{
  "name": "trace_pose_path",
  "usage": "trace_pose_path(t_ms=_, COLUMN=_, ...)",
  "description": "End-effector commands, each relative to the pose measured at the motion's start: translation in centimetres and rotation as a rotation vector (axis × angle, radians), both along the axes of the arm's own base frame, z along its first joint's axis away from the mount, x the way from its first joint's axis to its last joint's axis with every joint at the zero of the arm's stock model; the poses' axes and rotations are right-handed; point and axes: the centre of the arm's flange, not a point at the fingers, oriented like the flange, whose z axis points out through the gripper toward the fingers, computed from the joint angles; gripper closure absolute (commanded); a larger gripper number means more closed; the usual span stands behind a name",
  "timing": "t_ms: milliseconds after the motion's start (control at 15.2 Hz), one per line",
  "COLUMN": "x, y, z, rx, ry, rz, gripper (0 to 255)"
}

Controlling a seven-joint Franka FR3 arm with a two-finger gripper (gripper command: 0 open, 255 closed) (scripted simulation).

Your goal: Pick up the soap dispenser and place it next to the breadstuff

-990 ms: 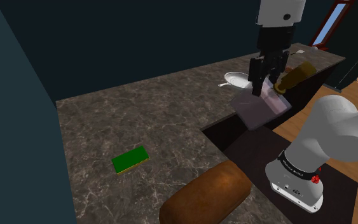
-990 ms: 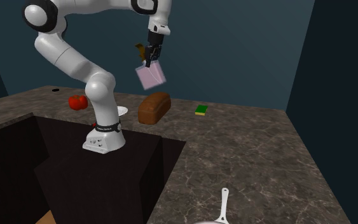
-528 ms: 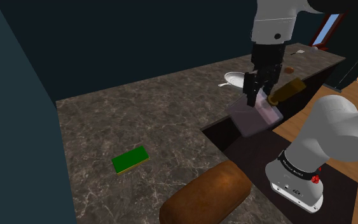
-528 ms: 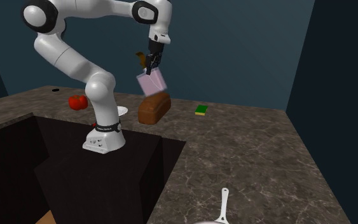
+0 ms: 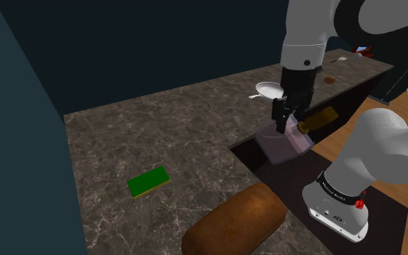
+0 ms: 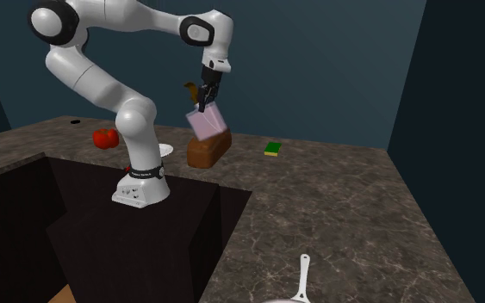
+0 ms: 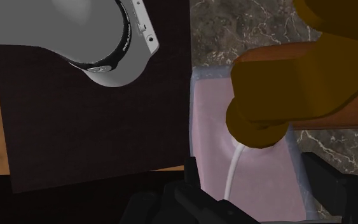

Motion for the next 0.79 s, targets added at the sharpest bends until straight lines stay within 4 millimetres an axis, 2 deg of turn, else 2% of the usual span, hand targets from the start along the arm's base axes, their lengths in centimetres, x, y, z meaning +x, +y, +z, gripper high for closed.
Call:
trace_pose_path(t_ms=0, x=0.1, y=0.0, z=-1.0, rx=0.0, ry=-0.001, rz=0.0, gripper=255)
trace_pose_path(t_ms=726, x=0.1, y=0.0, z=-6.8, rx=0.0, ry=-0.001, rz=0.0, gripper=255)
